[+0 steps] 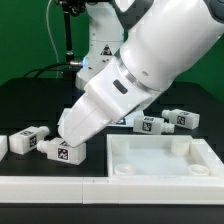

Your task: Assemble one leg

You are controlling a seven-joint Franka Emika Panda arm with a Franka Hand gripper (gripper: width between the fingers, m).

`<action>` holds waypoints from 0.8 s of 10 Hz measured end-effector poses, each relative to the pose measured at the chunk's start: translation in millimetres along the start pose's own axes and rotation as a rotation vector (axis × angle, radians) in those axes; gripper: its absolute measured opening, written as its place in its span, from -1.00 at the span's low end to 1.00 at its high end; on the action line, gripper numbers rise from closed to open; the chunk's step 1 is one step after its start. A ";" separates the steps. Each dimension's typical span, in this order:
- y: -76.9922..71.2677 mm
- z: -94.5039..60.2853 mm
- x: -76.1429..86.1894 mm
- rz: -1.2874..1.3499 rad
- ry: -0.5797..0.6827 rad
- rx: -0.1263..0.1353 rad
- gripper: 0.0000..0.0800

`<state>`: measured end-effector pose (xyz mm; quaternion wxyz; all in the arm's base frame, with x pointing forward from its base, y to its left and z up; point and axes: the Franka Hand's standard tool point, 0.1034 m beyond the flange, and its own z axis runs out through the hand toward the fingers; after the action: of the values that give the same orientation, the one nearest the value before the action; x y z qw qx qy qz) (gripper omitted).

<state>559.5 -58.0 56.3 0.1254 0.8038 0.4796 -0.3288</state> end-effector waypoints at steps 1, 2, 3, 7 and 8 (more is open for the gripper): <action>-0.4 0.6 1.3 -0.003 0.001 -0.001 0.62; -0.4 1.0 1.3 -0.003 0.001 -0.001 0.62; -0.5 1.1 1.3 -0.003 0.001 0.000 0.62; 21.3 7.1 1.1 -0.043 -0.008 -0.171 0.62; 27.8 10.4 -2.9 -0.041 0.005 -0.174 0.62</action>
Offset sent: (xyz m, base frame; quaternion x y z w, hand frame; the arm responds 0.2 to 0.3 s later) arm 0.0000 0.0000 0.0000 0.0000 0.0000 0.0000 1.0000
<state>578.0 -79.5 47.3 0.1868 0.7808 0.5230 -0.2863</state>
